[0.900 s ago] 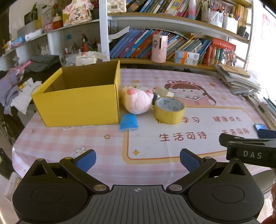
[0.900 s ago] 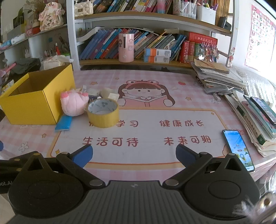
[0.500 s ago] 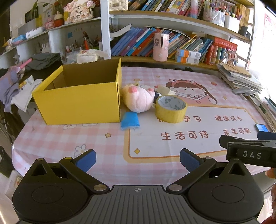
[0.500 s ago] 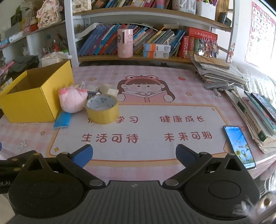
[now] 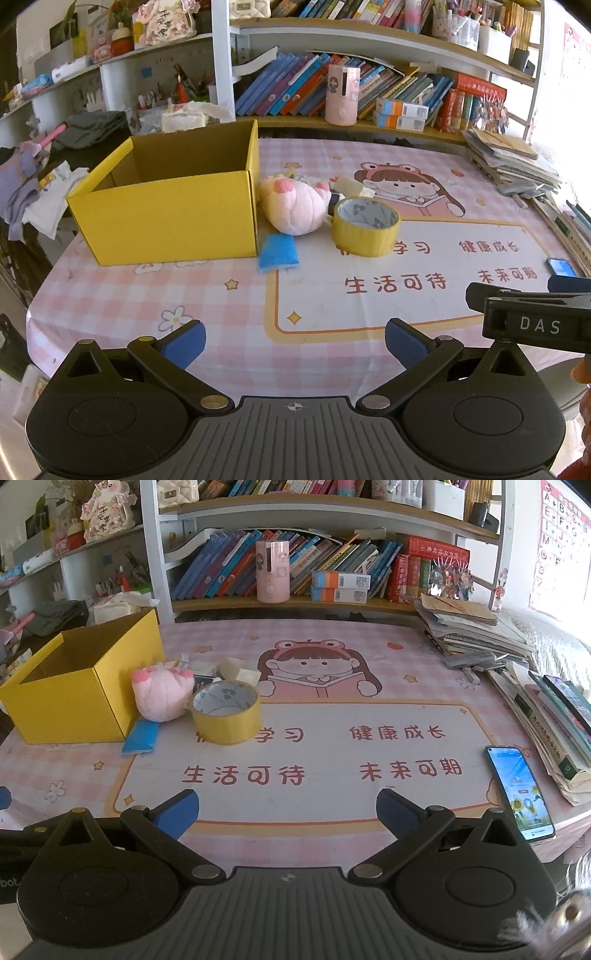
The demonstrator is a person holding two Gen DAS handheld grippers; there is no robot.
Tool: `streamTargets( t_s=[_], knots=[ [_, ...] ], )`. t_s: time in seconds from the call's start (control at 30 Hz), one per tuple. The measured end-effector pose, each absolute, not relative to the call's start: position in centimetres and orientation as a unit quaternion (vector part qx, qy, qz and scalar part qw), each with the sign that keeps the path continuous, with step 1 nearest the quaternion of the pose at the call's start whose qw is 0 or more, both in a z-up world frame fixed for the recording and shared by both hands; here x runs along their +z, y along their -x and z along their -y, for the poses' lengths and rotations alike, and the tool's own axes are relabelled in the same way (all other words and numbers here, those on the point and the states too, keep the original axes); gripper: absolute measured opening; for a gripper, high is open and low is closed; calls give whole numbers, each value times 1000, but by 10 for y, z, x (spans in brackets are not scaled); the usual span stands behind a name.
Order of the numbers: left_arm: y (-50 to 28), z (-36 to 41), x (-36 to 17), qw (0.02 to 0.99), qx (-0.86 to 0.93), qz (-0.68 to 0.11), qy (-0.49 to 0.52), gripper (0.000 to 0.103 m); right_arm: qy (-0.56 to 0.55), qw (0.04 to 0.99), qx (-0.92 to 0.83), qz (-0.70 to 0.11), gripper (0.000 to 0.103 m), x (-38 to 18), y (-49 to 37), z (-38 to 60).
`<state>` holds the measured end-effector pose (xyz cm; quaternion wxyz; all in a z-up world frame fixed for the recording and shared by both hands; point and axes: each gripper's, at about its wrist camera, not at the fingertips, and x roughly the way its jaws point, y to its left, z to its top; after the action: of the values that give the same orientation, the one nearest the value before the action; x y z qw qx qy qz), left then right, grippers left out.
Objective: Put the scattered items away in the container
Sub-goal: 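Move the left tool toward the blue sponge while the right tool approaches the yellow tape roll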
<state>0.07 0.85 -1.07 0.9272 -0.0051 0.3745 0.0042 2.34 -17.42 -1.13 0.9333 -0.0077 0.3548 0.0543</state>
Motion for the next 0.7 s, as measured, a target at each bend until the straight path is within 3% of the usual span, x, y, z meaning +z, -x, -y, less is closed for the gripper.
streamTargets(
  t_s=[0.7],
  knots=[
    [1, -11, -11, 927, -8, -374, 6, 103, 8, 933, 52, -356, 103, -10, -23, 172]
  ],
)
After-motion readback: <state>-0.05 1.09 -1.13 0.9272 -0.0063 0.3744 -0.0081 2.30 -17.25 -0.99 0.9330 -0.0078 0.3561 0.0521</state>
